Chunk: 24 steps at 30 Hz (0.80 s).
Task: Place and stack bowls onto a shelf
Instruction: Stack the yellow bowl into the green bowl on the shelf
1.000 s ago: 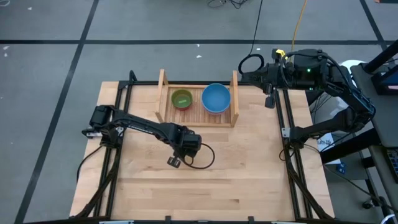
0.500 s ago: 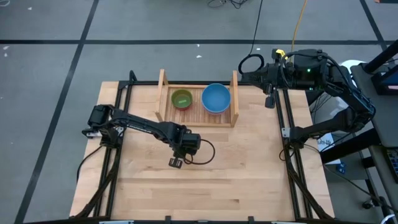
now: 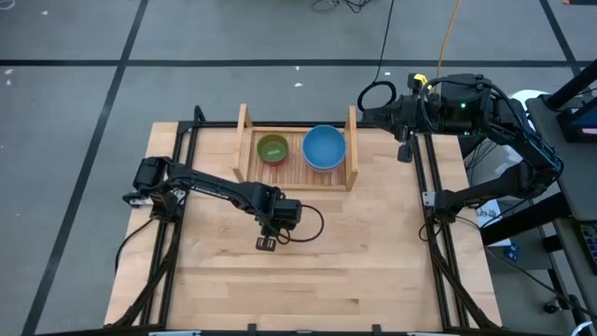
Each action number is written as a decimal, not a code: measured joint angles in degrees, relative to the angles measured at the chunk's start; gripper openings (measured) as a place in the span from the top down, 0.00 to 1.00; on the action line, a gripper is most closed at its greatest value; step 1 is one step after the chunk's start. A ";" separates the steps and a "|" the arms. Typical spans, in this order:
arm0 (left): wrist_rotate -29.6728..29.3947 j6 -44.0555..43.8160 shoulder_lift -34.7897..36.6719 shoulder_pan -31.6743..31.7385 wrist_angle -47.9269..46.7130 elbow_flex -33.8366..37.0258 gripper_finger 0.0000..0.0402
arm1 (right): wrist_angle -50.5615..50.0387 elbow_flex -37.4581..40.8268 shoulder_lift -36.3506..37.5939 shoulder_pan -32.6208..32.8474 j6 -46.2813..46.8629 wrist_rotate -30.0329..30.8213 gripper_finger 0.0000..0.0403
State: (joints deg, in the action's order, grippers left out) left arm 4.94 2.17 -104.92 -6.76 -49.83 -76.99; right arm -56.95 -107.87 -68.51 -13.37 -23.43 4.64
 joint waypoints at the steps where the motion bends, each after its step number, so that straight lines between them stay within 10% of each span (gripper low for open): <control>1: 0.02 -0.07 0.00 0.04 0.01 0.00 0.80 | 0.00 0.00 0.00 0.00 -0.01 0.00 0.73; 24: -0.49 3.96 -0.50 0.84 5.18 8.17 0.80 | 0.00 0.00 0.00 -0.02 -1.72 -0.20 0.73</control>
State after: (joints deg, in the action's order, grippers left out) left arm 4.45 6.13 -105.43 -5.91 -44.65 -68.82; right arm -56.95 -107.87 -68.51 -13.39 -25.15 4.45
